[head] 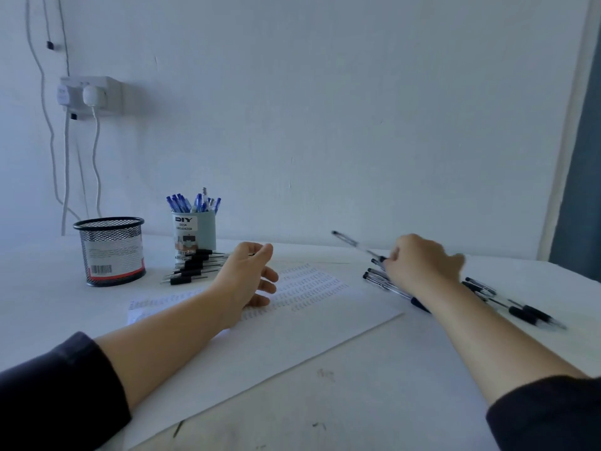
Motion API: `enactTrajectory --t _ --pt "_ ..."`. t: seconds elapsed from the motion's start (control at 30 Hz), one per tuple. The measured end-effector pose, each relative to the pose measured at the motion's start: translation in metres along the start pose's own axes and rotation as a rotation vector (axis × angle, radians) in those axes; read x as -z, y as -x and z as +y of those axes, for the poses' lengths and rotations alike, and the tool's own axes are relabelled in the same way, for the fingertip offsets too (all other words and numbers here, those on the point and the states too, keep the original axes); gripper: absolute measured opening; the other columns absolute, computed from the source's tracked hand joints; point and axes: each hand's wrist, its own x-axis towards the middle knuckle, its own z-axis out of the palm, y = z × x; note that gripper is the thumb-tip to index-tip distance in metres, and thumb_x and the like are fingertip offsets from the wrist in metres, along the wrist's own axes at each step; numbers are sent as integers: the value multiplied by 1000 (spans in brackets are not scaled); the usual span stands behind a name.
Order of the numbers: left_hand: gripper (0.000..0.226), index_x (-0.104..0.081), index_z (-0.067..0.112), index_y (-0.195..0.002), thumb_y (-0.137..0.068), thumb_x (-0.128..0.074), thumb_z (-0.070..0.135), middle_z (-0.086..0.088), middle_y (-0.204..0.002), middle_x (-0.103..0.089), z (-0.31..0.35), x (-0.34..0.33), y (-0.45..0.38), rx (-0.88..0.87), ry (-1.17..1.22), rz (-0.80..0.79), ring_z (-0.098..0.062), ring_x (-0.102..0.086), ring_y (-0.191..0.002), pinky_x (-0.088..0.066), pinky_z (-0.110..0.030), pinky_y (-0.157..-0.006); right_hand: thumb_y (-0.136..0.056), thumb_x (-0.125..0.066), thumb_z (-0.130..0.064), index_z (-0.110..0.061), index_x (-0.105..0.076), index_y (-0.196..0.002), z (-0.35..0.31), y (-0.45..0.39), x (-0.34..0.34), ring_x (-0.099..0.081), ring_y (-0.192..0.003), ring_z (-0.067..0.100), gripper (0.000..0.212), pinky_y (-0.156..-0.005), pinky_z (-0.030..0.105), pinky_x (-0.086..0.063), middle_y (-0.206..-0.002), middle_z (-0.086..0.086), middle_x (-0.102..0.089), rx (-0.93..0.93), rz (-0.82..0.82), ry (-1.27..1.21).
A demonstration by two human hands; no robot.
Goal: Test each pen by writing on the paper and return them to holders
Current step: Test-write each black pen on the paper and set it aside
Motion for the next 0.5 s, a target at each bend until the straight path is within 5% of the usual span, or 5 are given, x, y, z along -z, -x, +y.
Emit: enactTrajectory --t 0.27,0.5 --pt "20 -51 11 -110 -100 -45 27 -12 -80 -60 -1 1 -1 3 -58 -5 -20 -54 -62 -43 -27 -49 -80 -49 -13 -20 -37 -71 16 4 3 -44 -110 28 16 -104 42 -22 -71 1 -38 -262 -54 202" --pt "17 -55 9 -102 -100 -46 24 -11 -75 -59 1 4 -3 28 -55 -10 -19 -54 -58 -42 -25 -48 -84 -48 -21 -20 -48 -95 7 7 -1 -35 -118 29 12 -104 46 -23 -103 4 -43 -145 -82 283"
